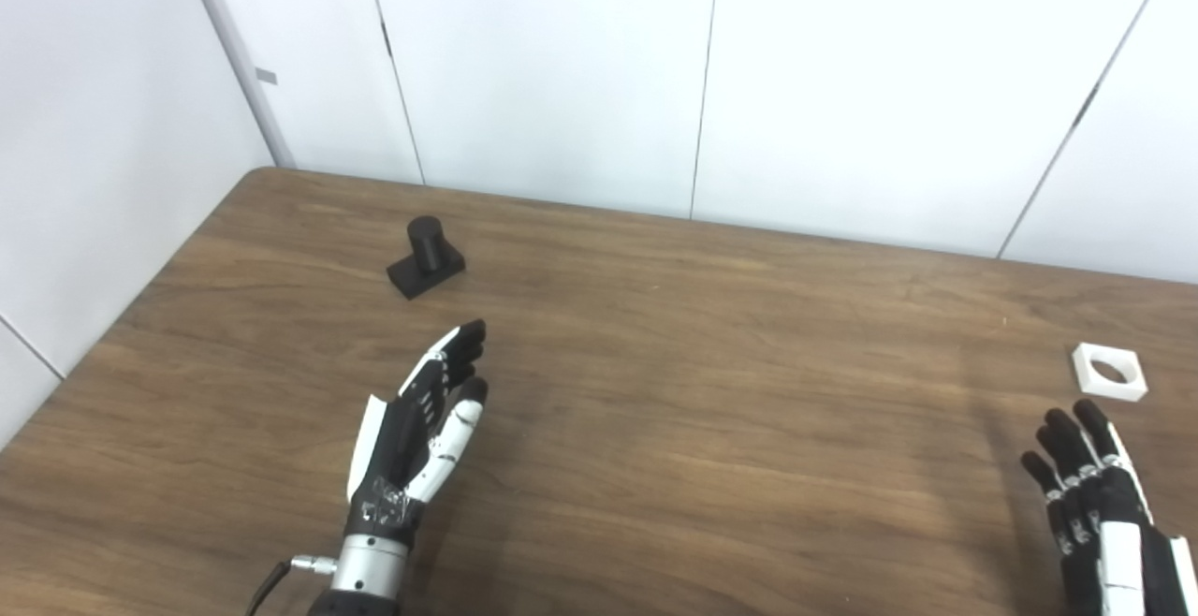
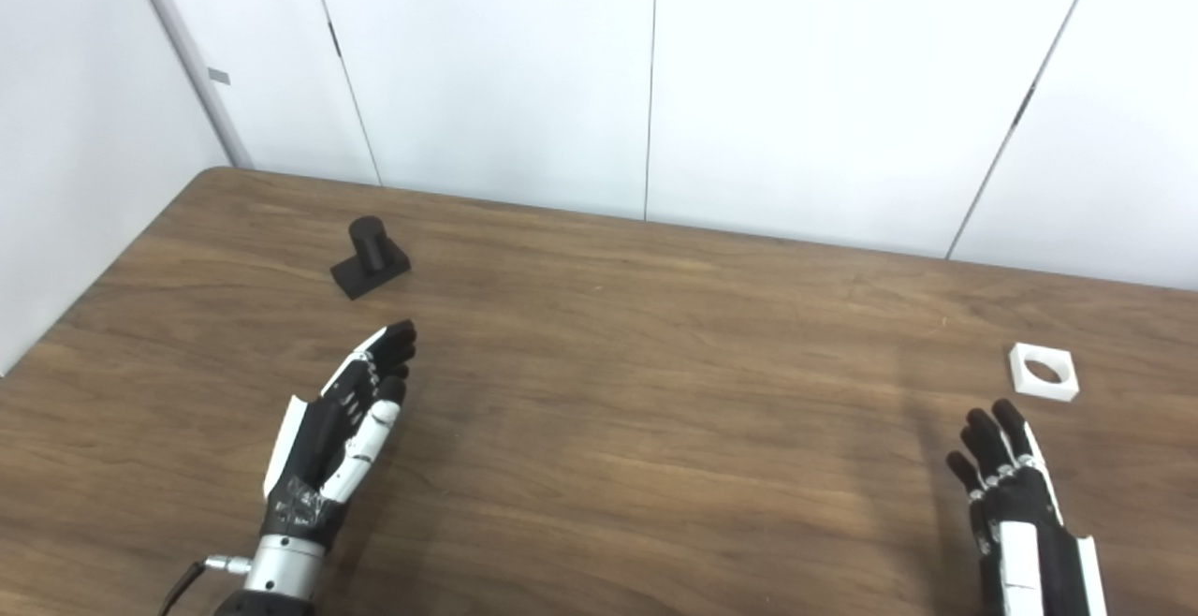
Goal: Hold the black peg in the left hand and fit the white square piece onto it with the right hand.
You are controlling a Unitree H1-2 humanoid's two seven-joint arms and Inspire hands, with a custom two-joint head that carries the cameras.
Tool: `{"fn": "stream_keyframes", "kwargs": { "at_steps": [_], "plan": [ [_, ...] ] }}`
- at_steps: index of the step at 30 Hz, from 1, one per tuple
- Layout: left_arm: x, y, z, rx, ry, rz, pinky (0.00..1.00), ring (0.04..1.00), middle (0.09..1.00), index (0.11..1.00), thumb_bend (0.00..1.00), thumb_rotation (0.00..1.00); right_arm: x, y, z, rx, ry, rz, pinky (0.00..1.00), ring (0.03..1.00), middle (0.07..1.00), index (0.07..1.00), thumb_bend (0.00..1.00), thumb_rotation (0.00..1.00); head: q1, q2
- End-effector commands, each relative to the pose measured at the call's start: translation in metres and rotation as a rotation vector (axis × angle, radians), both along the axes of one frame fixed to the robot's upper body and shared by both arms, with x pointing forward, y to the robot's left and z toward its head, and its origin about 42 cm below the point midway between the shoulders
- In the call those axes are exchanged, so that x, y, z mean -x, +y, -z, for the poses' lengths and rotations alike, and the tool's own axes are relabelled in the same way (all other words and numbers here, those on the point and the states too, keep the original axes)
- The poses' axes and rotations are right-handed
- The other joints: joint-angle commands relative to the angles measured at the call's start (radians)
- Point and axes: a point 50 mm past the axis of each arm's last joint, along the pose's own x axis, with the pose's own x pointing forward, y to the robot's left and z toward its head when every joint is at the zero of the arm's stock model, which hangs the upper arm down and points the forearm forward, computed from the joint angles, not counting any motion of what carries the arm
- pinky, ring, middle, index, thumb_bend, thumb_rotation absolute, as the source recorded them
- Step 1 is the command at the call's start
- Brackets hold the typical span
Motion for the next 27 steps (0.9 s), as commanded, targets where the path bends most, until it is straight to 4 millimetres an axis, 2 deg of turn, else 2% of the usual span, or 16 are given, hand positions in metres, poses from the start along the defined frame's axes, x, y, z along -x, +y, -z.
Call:
{"fn": "stream_keyframes", "kwargs": {
  "at_steps": [1,3,6,11,14,17,20,23,27],
  "plan": [
    [0.014,-0.006,-0.006,-0.019,0.004,-0.039,0.86,0.866,0.873,0.868,0.56,0.35,0.037,-0.009,0.026,0.004,0.115,0.027,0.92,0.953,0.93,0.934,0.63,0.85,-0.003,0.001],
    [0.011,-0.005,-0.017,-0.047,0.001,-0.053,0.84,0.866,0.875,0.868,0.65,0.23,0.037,-0.008,0.026,-0.001,0.117,0.03,0.93,0.954,0.931,0.937,0.63,0.85,-0.005,0.001],
    [0.001,0.006,-0.04,-0.183,-0.018,-0.077,0.82,0.867,0.876,0.865,0.74,0.19,0.036,-0.006,0.027,-0.008,0.117,0.031,0.92,0.949,0.924,0.936,0.62,0.84,-0.007,0.0],
    [-0.021,0.032,-0.068,-0.316,-0.041,-0.108,0.86,0.888,0.889,0.87,0.83,0.18,0.034,-0.003,0.026,-0.015,0.113,0.023,0.93,0.955,0.936,0.949,0.6,0.84,-0.013,0.001],
    [-0.036,0.049,-0.081,-0.405,-0.02,-0.152,0.93,0.933,0.915,0.883,0.85,0.23,0.033,-0.002,0.025,-0.012,0.102,0.016,0.95,0.961,0.941,0.953,0.58,0.85,-0.014,0.002],
    [-0.045,0.059,-0.088,-0.461,0.006,-0.195,0.96,0.951,0.924,0.877,0.86,0.26,0.032,-0.001,0.025,-0.014,0.096,0.009,0.96,0.964,0.945,0.959,0.56,0.85,-0.013,0.001],
    [-0.055,0.07,-0.091,-0.545,0.027,-0.244,0.88,0.939,0.929,0.865,0.86,0.31,0.031,-0.002,0.025,-0.006,0.098,0.005,0.98,0.976,0.953,0.964,0.56,0.86,-0.012,-0.001],
    [-0.068,0.082,-0.088,-0.639,0.049,-0.291,0.85,0.934,0.924,0.848,0.82,0.3,0.031,-0.001,0.024,-0.008,0.098,0.008,0.98,0.979,0.955,0.968,0.56,0.87,-0.01,-0.002],
    [-0.085,0.096,-0.083,-0.727,0.07,-0.342,0.98,0.933,0.913,0.827,0.79,0.35,0.03,0.001,0.023,-0.006,0.095,0.011,0.98,0.975,0.954,0.964,0.53,0.87,-0.011,-0.002]
  ]
}}
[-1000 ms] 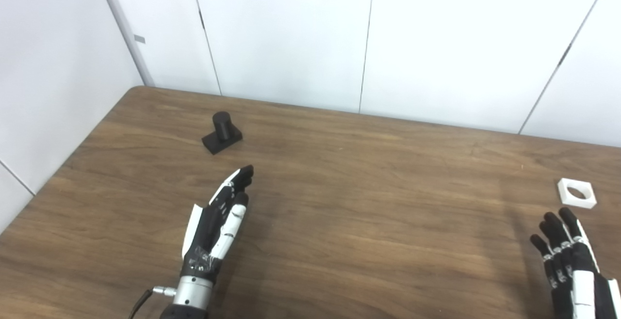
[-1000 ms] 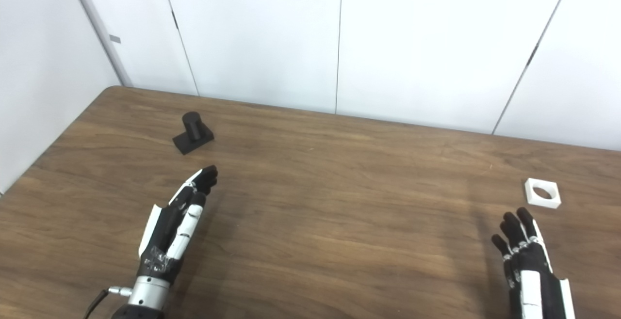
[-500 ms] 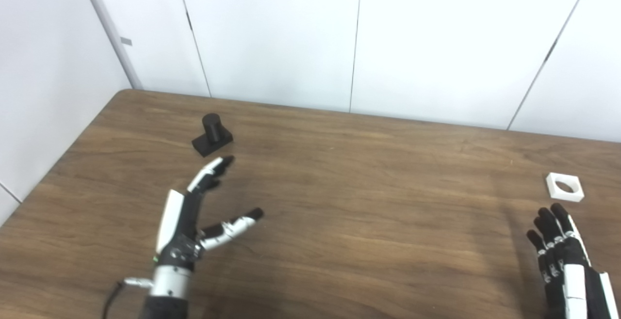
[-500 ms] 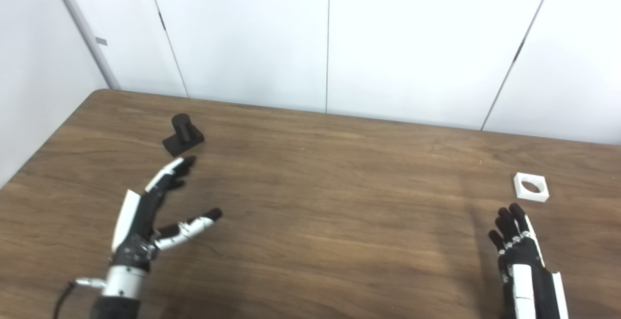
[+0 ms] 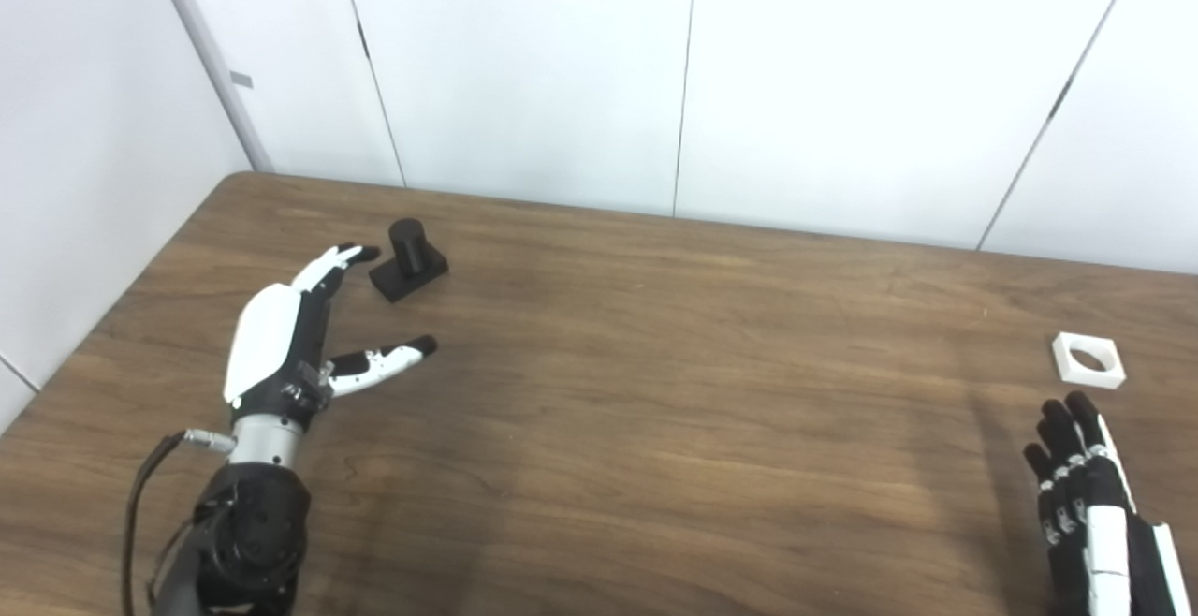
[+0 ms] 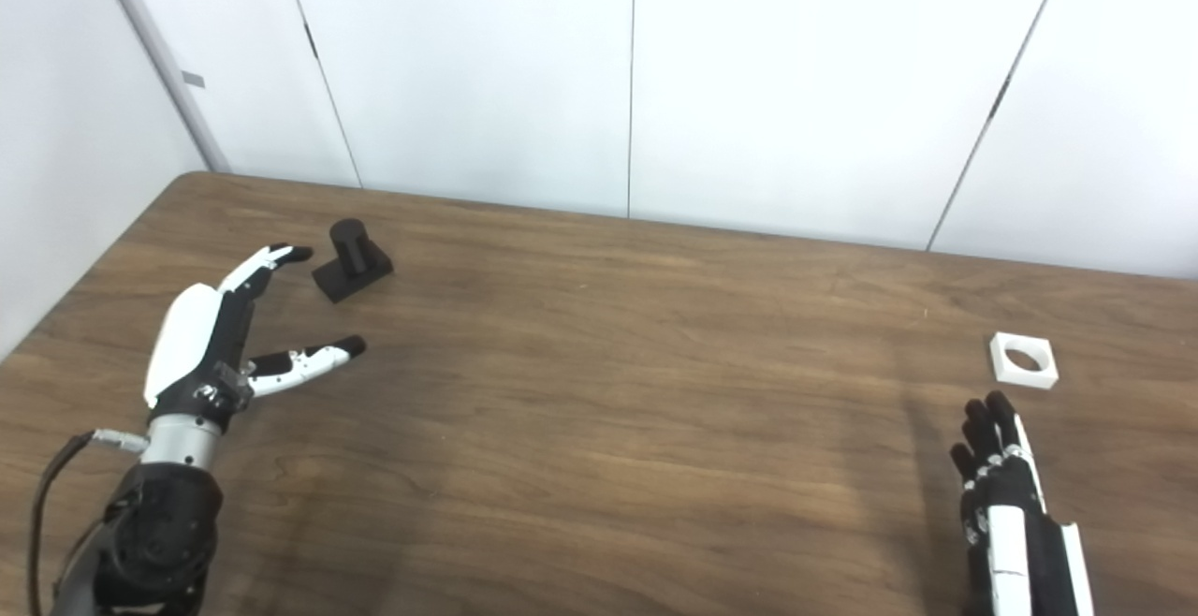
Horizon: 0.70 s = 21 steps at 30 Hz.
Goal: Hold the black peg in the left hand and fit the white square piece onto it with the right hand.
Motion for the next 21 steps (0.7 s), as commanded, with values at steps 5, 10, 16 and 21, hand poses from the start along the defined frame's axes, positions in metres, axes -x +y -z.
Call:
{"fn": "stream_keyframes", "kwargs": {
  "at_steps": [5,10,16,21],
  "plan": [
    [-0.034,0.014,-0.021,-0.089,-0.043,-0.072,1.0,0.937,0.916,0.827,0.77,0.38,0.028,0.005,0.022,-0.017,0.096,0.016,1.0,0.993,0.963,0.972,0.5,0.89,0.001,0.003],
    [-0.059,0.021,-0.021,-0.139,0.031,-0.127,1.0,0.959,0.927,0.834,0.79,0.43,0.029,0.006,0.02,-0.035,0.091,0.011,1.0,1.0,0.976,0.986,0.46,0.88,-0.001,0.004],
    [-0.091,0.025,-0.02,-0.148,0.034,-0.152,1.0,0.968,0.926,0.826,0.81,0.41,0.03,0.006,0.019,-0.022,0.091,0.013,1.0,0.998,0.973,0.987,0.44,0.9,-0.006,0.009],
    [-0.114,0.025,-0.021,-0.098,0.095,-0.135,1.0,0.984,0.938,0.83,0.83,0.44,0.031,0.008,0.018,-0.036,0.088,0.013,1.0,0.997,0.971,0.985,0.45,0.88,-0.007,0.012]
  ]
}}
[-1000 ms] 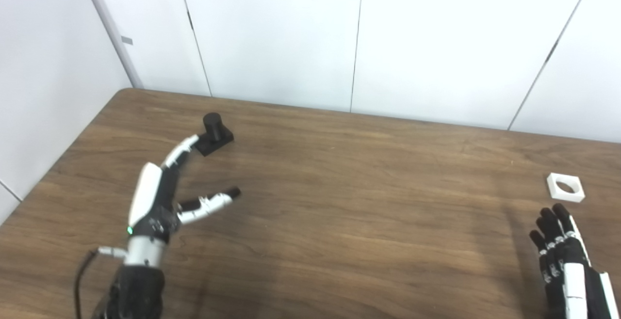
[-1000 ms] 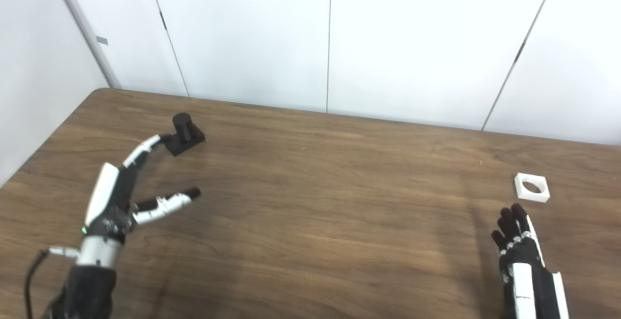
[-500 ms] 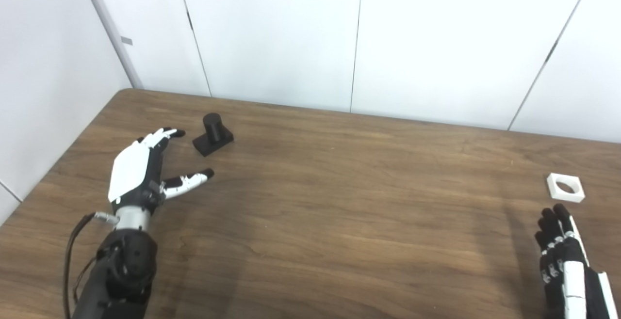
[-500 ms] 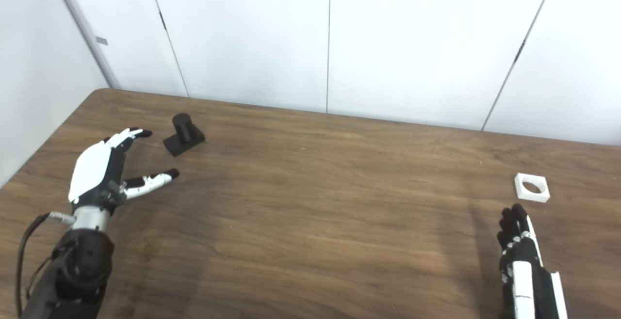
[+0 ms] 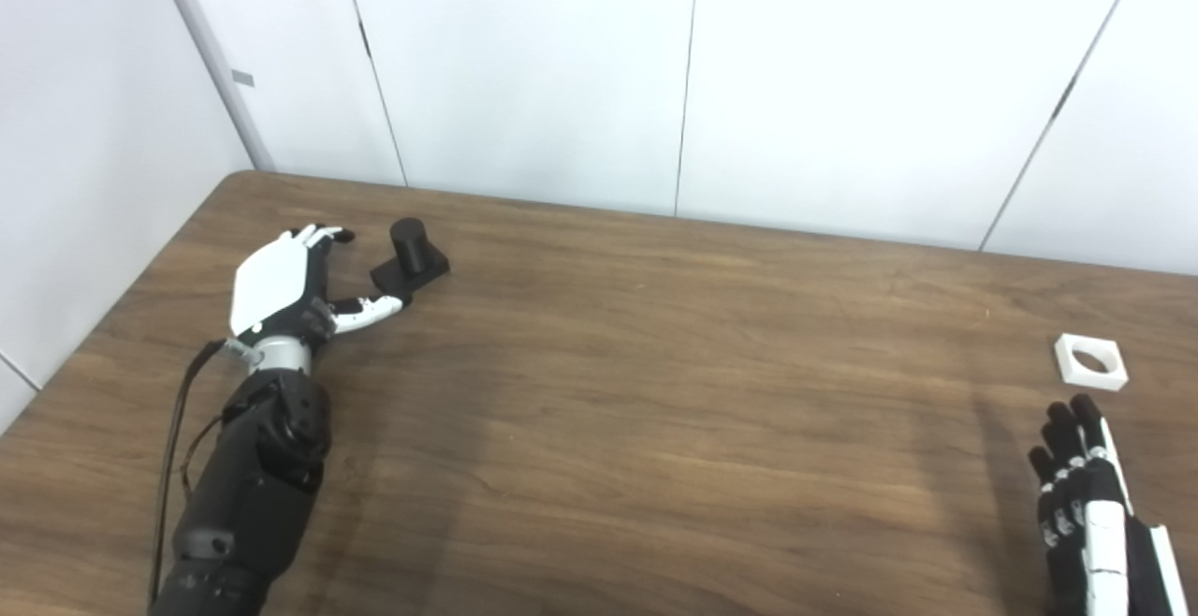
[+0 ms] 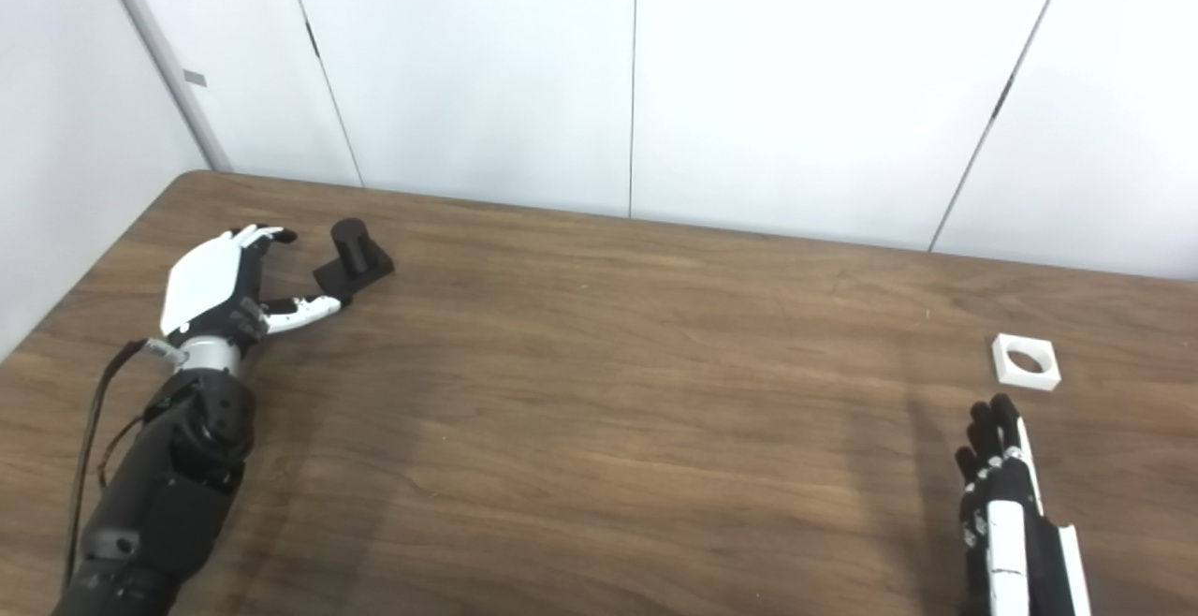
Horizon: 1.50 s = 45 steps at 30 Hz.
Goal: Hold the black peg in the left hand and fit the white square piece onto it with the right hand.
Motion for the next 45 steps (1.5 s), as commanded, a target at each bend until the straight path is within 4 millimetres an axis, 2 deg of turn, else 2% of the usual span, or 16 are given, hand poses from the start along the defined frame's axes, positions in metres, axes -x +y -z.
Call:
{"fn": "stream_keyframes", "kwargs": {
  "at_steps": [1,5,14,34,42,44,45],
  "plan": [
    [-0.023,0.008,-0.031,-0.01,-0.06,0.002,1.0,0.985,0.938,0.83,0.84,0.45,0.03,0.006,0.018,-0.041,0.083,0.015,1.0,0.996,0.97,0.984,0.45,0.88,0.001,0.001],
    [-0.037,0.009,-0.029,0.03,-0.028,-0.002,1.0,0.972,0.923,0.809,0.87,0.43,0.031,0.007,0.017,-0.052,0.087,0.016,0.99,0.989,0.962,0.975,0.47,0.85,-0.001,0.003],
    [-0.052,0.01,-0.026,0.057,0.02,0.013,1.0,0.971,0.916,0.783,0.89,0.42,0.031,0.009,0.017,-0.052,0.087,0.017,1.0,0.989,0.964,0.976,0.45,0.84,-0.005,0.003],
    [-0.05,0.015,-0.027,0.018,0.04,-0.023,1.0,0.957,0.892,0.69,0.85,0.33,0.033,0.01,0.015,-0.045,0.093,0.016,1.0,0.994,0.974,0.987,0.43,0.86,0.002,0.016],
    [-0.05,0.014,-0.028,0.021,0.017,-0.008,1.0,0.937,0.864,0.617,0.86,0.3,0.033,0.01,0.015,-0.045,0.094,0.012,1.0,0.992,0.968,0.984,0.44,0.86,0.0,0.022],
    [-0.049,0.013,-0.028,0.038,-0.004,0.007,1.0,0.924,0.83,0.561,0.85,0.23,0.034,0.01,0.014,-0.044,0.092,0.012,1.0,0.995,0.97,0.986,0.43,0.87,0.0,0.024],
    [-0.049,0.012,-0.028,0.043,-0.012,0.017,1.0,0.919,0.811,0.517,0.66,0.14,0.034,0.01,0.014,-0.042,0.093,0.014,1.0,0.994,0.969,0.984,0.43,0.87,0.0,0.024]
  ]
}}
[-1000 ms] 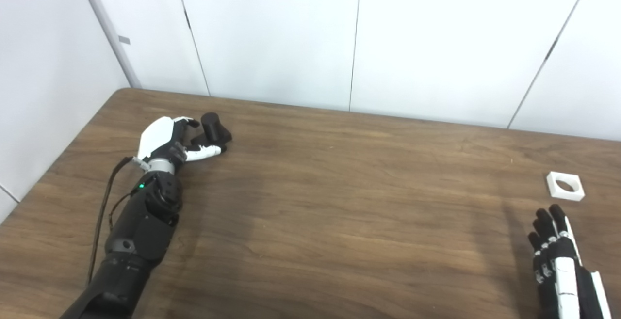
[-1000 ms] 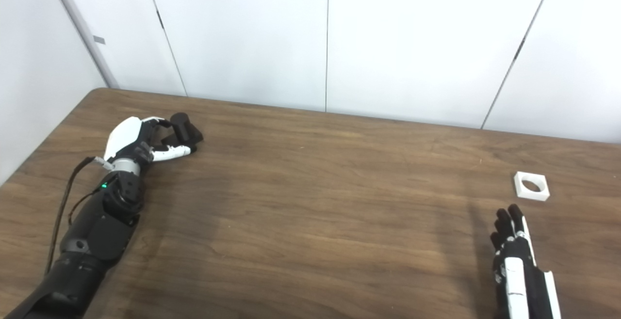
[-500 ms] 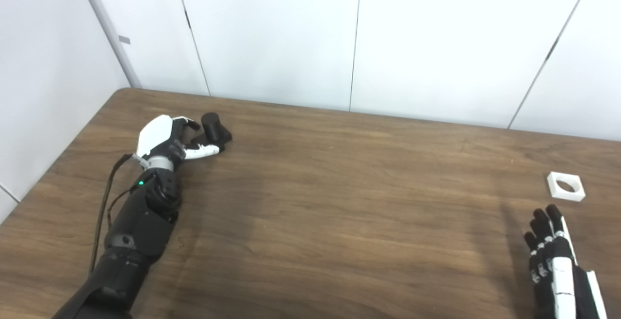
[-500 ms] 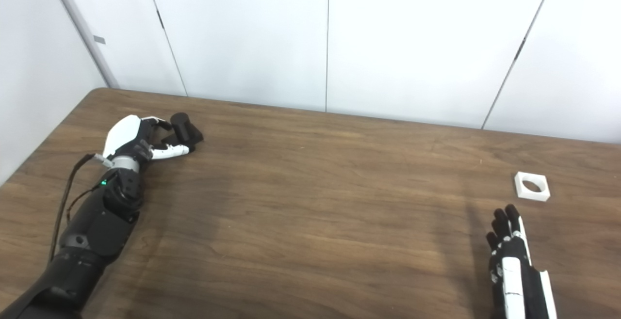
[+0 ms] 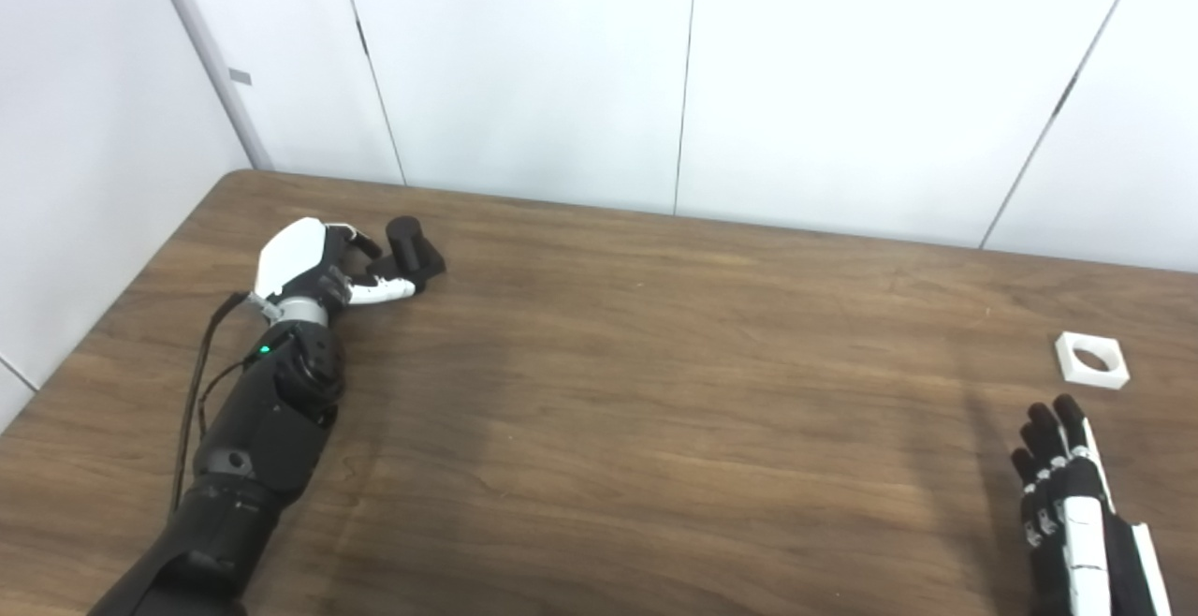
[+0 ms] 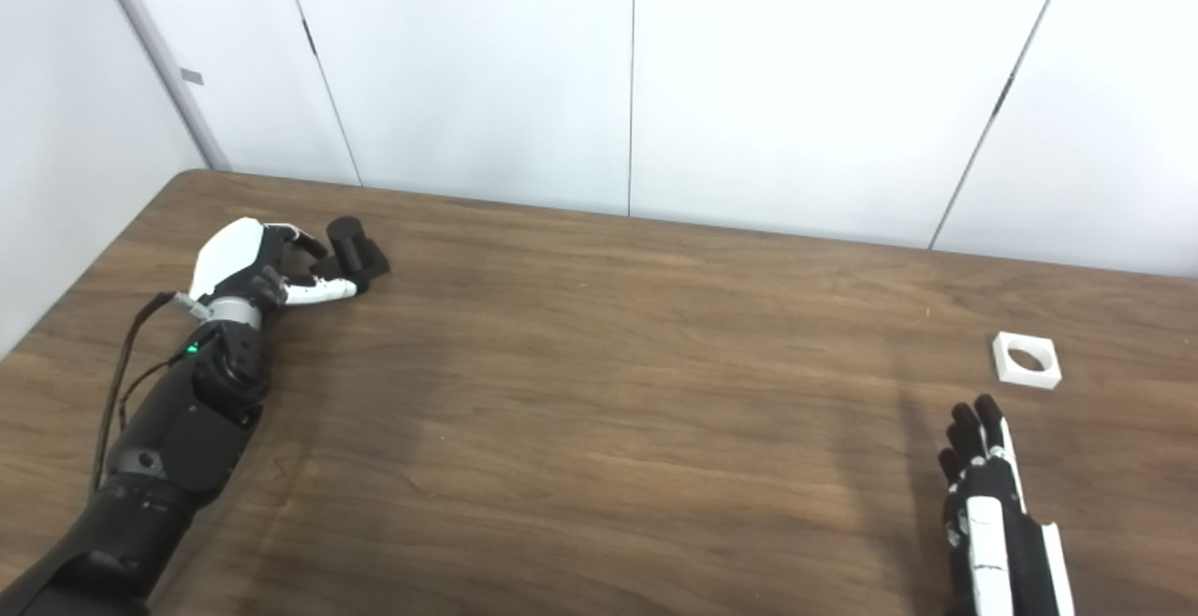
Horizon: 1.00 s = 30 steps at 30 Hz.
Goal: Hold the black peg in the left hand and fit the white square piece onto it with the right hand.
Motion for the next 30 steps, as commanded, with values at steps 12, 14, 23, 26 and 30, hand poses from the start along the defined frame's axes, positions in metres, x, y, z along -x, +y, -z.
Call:
{"fn": "stream_keyframes", "kwargs": {
  "at_steps": [12,14,23,26,30],
  "plan": [
    [-0.006,0.002,-0.028,-0.027,-0.126,0.085,1.0,0.878,0.744,0.485,0.52,0.05,0.035,0.004,0.013,-0.016,0.061,0.016,1.0,0.995,0.975,0.992,0.42,0.88,-0.001,0.003],
    [-0.006,0.001,-0.028,-0.025,-0.124,0.091,1.0,0.876,0.74,0.485,0.52,0.05,0.034,0.004,0.012,-0.019,0.059,0.015,1.0,0.998,0.975,0.991,0.42,0.88,-0.002,0.006],
    [0.0,-0.004,-0.027,-0.003,-0.114,0.14,0.97,0.891,0.75,0.485,0.52,0.05,0.033,0.005,0.012,-0.012,0.061,0.019,1.0,0.998,0.97,0.988,0.43,0.9,-0.016,0.013],
    [0.005,-0.007,-0.026,0.002,-0.107,0.168,0.95,0.894,0.759,0.485,0.52,0.05,0.033,0.005,0.013,-0.013,0.065,0.027,1.0,0.99,0.969,0.986,0.44,0.88,-0.023,0.015],
    [0.015,-0.014,-0.024,-0.02,-0.108,0.223,0.89,0.898,0.771,0.485,0.52,0.05,0.033,0.006,0.014,-0.018,0.068,0.031,1.0,0.986,0.962,0.98,0.47,0.86,-0.029,0.018]
  ]
}}
